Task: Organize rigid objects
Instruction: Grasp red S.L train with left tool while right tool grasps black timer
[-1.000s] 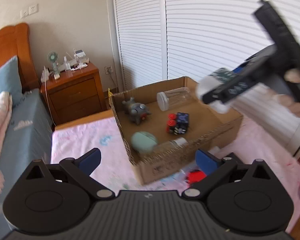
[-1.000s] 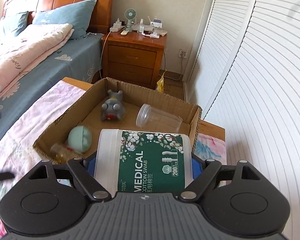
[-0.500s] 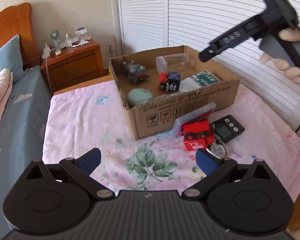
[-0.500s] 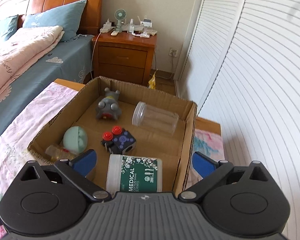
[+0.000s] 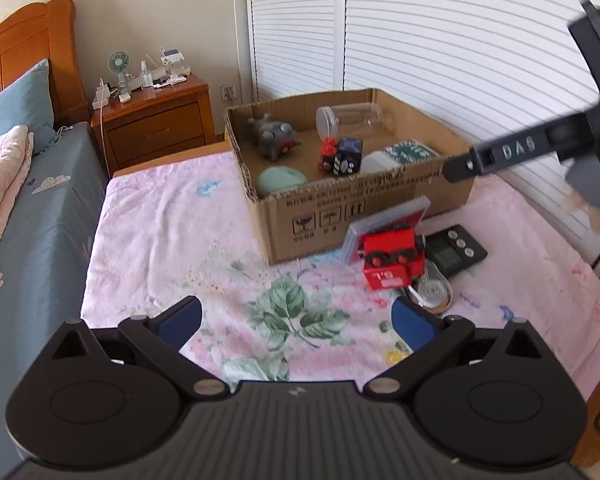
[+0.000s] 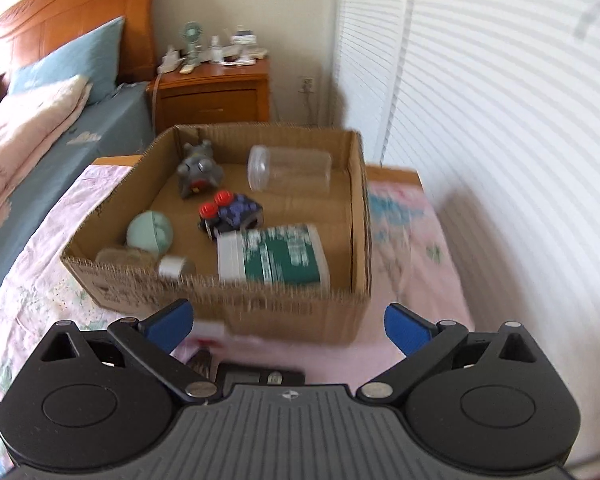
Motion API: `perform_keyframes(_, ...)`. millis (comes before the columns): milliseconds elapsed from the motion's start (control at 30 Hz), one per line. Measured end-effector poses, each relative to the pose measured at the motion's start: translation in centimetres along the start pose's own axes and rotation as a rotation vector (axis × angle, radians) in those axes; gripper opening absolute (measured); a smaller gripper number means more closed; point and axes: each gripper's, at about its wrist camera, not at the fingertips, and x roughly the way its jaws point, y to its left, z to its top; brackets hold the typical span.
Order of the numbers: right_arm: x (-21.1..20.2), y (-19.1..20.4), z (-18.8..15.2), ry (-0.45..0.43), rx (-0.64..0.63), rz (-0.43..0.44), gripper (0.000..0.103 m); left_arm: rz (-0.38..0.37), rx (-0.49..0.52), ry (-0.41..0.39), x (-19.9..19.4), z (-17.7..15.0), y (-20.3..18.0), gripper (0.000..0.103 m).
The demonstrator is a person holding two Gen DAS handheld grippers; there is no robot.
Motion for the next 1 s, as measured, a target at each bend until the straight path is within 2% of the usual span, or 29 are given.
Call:
perform_keyframes(167,1.8,0.1,-2.7,0.051,0.026,-0.029,0.103,0.002,0.006,0.004,0.2,-0.8,-0.5,0.101)
perform_keyframes(300,3.3,0.1,-3.2,0.071,0.037,-0.011,0.103,-0.015,-0.032,0.021,0.5,-1.2,-0.3,0.101)
perform_keyframes(433,5.2,0.5,-3.6,0.097,0.01,-0.05,0.103,-0.012,-0.049,0.038,0.7,-1.5,-0.1,0.101)
perform_keyframes(500,5.8,0.4,-3.8,0.109,0.017,-0.038,0.103,-0.005,-0.053,0.042,0.7,-1.5,0.0,0.101)
perform_keyframes(833,5.9,0.3,-4.4,0.113,0.022,0.009,0.103,-0.015,-0.048,0.051,1.4,-0.9,-0.3,0.101)
perform_keyframes(1000,5.3,-0.9,-4.8,0.11,0.02,-0.032,0.103,-0.019,-0.016,0.047,1.7,-0.3,-1.2,0.101)
